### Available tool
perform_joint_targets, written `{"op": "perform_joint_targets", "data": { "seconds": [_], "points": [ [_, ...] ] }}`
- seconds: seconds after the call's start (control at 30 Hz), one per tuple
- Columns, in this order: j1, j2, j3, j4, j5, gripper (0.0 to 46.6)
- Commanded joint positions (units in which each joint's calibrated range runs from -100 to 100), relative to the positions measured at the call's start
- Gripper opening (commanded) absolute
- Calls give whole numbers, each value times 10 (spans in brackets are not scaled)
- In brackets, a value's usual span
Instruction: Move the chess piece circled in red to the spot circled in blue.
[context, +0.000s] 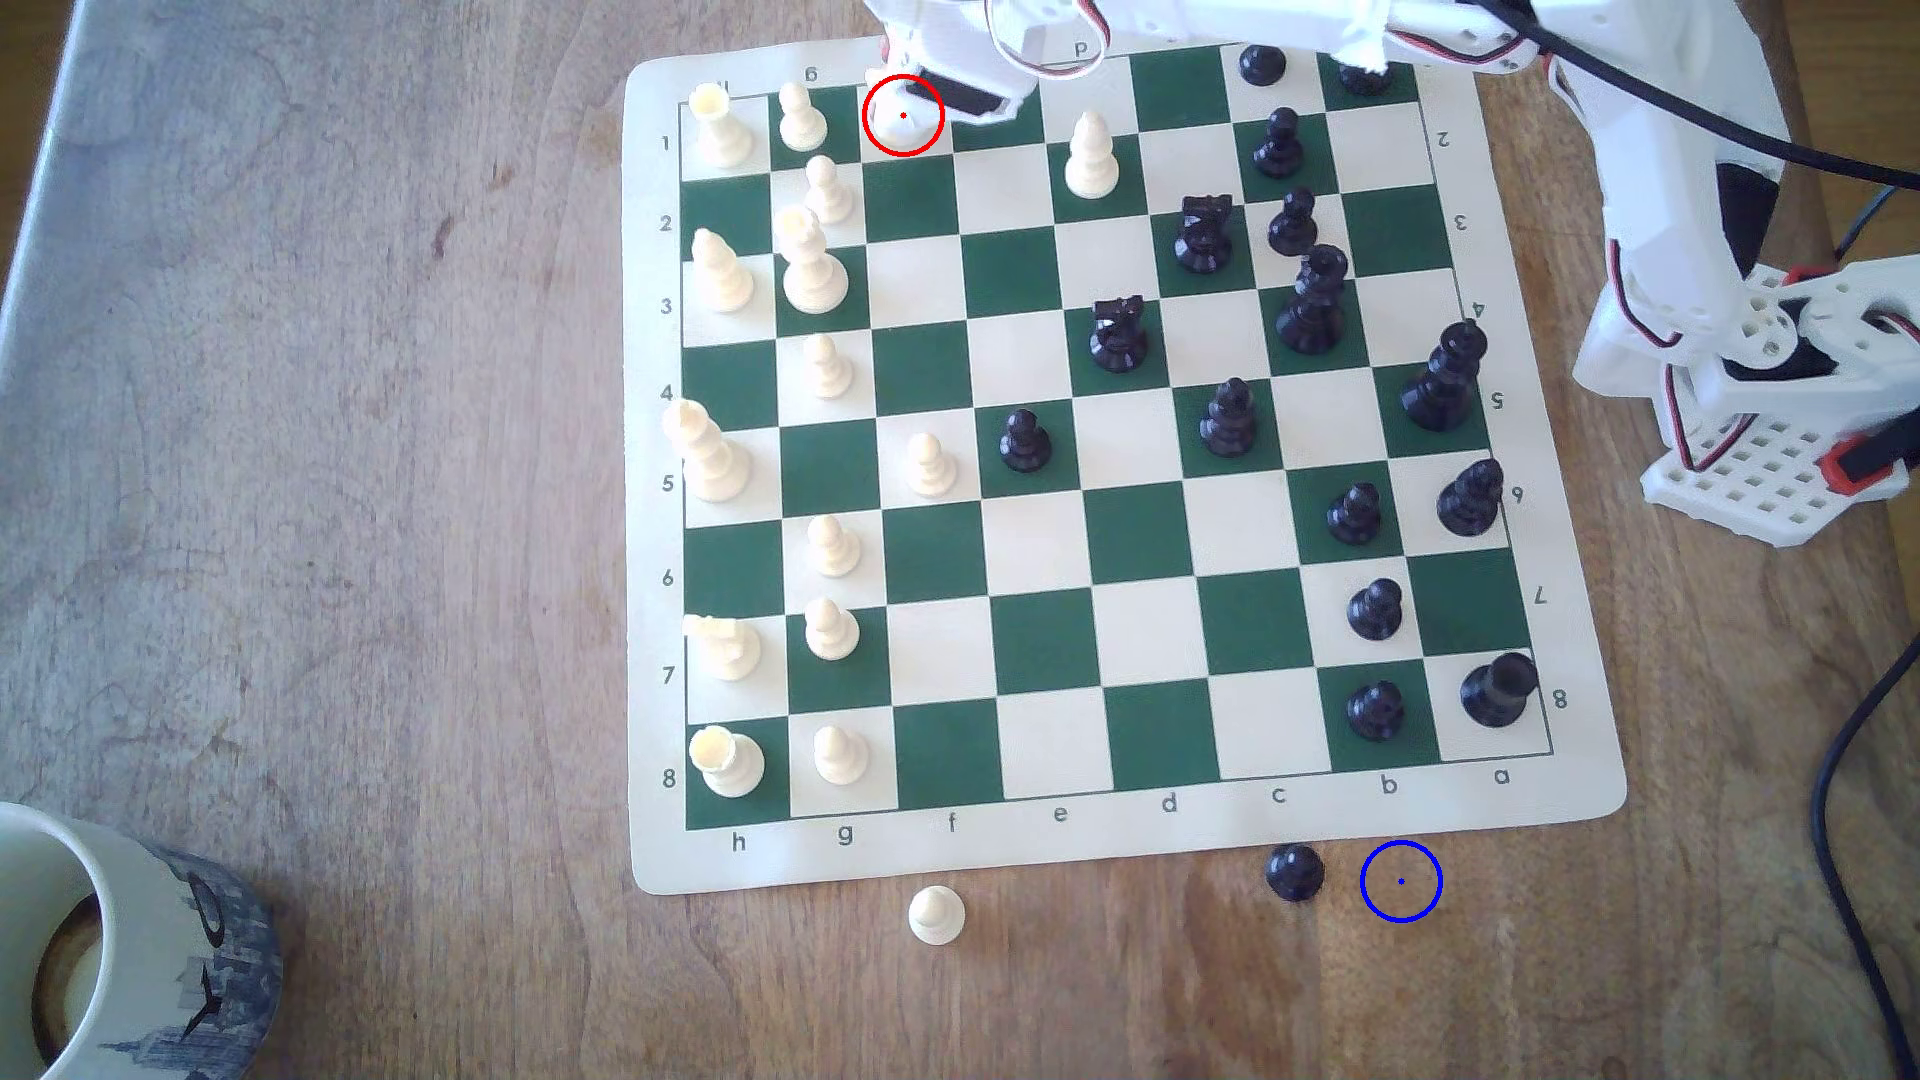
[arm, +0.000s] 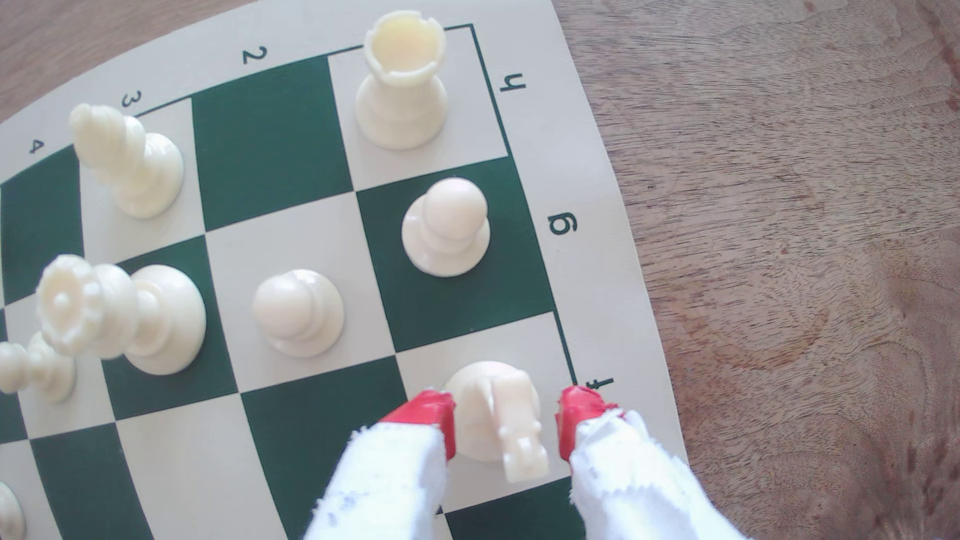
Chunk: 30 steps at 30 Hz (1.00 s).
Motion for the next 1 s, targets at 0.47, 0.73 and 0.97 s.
{"op": "perform_joint_targets", "data": {
  "seconds": [0.47,0.73,0.97],
  "points": [
    [-6,-54,-43,9,4,3],
    [-3,-205,51,40,-8,3],
    [-48,-416,157,182,-42,3]
  ]
}}
